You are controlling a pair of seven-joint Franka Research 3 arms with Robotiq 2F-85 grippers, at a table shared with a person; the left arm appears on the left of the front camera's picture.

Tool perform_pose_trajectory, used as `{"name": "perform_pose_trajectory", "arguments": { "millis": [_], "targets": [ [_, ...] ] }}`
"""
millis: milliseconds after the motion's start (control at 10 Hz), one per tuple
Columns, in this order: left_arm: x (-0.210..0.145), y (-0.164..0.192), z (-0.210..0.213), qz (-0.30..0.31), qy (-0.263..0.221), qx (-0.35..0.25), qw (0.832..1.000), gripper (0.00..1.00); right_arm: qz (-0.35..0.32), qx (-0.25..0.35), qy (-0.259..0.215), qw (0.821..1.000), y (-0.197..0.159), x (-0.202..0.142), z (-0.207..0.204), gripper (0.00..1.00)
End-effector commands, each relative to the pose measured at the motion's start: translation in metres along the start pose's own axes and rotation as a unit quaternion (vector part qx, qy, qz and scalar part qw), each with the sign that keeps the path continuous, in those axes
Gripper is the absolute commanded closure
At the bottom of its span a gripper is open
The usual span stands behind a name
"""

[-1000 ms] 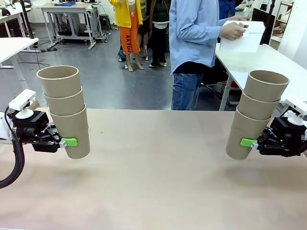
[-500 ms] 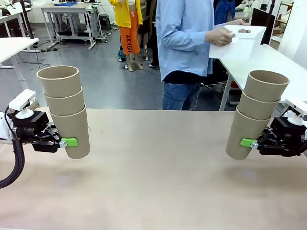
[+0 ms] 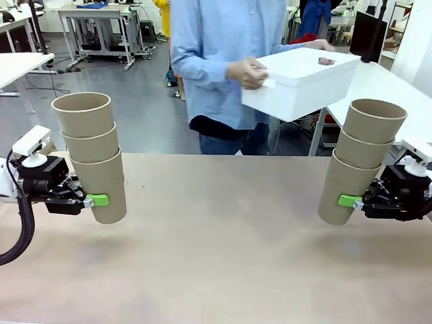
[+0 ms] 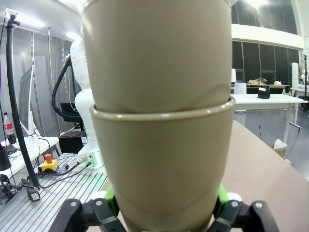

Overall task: Stack the cups and store them in the basket.
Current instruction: Place the stack of Reusable plastic cups into the Pantry Basket.

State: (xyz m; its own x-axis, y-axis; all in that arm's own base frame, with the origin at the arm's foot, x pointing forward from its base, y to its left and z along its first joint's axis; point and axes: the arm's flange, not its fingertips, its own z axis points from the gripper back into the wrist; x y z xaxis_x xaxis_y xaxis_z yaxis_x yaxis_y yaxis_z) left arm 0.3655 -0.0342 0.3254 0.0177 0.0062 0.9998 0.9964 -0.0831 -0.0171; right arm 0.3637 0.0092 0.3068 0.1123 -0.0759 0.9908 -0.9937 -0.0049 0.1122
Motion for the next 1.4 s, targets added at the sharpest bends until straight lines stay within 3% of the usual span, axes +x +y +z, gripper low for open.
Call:
{"name": "perform_pose_trajectory", "arguments": {
  "millis": [0, 1300],
  "targets": [
    [0.0047, -0.0010, 0.0002, -0.001, -0.004, -0.001, 1.000, 0.16, 0.001, 0.002, -0.002, 1.000, 0.0007, 0.0055, -0.0003, 0.15],
    [0.0047, -0.0010, 0.0002, -0.001, -0.004, -0.001, 1.000, 0.16, 0.001, 0.002, -0.002, 1.000, 0.0007, 0.0055, -0.0003, 0.15]
  ]
}}
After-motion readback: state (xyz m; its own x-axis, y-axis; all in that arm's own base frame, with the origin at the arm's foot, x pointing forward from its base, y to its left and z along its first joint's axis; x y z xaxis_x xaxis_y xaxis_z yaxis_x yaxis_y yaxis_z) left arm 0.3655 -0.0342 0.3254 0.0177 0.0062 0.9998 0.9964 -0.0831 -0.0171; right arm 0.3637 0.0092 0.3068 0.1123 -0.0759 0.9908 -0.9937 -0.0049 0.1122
